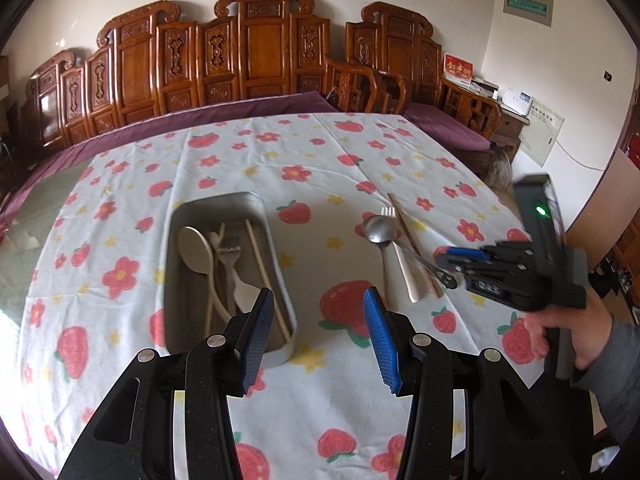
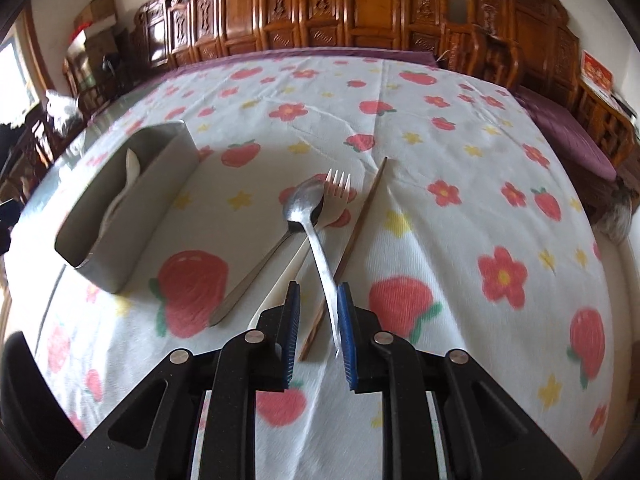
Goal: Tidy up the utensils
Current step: 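Move the right gripper to a metal spoon and grasp it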
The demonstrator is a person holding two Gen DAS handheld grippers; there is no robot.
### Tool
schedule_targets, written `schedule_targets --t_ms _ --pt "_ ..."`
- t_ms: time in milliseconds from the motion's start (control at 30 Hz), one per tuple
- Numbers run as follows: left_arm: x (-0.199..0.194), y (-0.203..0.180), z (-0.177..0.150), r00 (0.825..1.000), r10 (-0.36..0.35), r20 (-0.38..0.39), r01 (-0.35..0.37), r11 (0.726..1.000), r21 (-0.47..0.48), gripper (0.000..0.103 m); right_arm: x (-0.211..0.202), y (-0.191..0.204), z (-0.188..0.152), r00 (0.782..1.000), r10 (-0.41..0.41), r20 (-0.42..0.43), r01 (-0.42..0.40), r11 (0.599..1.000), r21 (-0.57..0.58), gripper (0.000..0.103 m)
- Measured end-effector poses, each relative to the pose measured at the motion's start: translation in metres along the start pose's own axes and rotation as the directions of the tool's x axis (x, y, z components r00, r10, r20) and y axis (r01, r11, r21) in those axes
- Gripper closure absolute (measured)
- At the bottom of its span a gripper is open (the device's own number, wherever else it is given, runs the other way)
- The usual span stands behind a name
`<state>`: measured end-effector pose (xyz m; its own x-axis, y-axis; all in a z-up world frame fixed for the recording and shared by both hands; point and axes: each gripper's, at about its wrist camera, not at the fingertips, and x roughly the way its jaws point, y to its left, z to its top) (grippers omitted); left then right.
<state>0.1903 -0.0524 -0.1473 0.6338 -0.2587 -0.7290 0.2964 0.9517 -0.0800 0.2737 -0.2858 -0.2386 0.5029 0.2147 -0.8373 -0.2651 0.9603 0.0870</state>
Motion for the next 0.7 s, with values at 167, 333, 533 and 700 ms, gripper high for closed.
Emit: schedule_targets --t_ms 167,333,533,700 --pt "0.015 -0.010 -0.005 1.000 -0.007 -0.019 0.008 0.999 0.033 0.058 0.023 -0.005 0.016 0.999 0.022 -0.033 -0.023 0.999 -0.038 0.082" --pt "0.023 -0.010 -0.009 0.999 -0.011 -0.034 0.013 0.999 0.042 0.058 0.040 -0.004 0.026 0.998 0.038 -0.054 -0.042 0.997 -0.065 0.082" --pt "0.024 -0.005 -0.010 0.999 -0.011 -0.037 0.012 1.000 0.027 0.058 0.053 0.004 0.032 0.995 0.017 -0.095 -0.029 0.991 -0.130 0.082" --pt "0.026 -0.003 -0.011 0.999 -0.009 -0.043 0.010 1.000 0.026 0.058 0.057 0.005 0.038 0.992 0.032 -0.121 -0.048 0.990 -0.134 0.082"
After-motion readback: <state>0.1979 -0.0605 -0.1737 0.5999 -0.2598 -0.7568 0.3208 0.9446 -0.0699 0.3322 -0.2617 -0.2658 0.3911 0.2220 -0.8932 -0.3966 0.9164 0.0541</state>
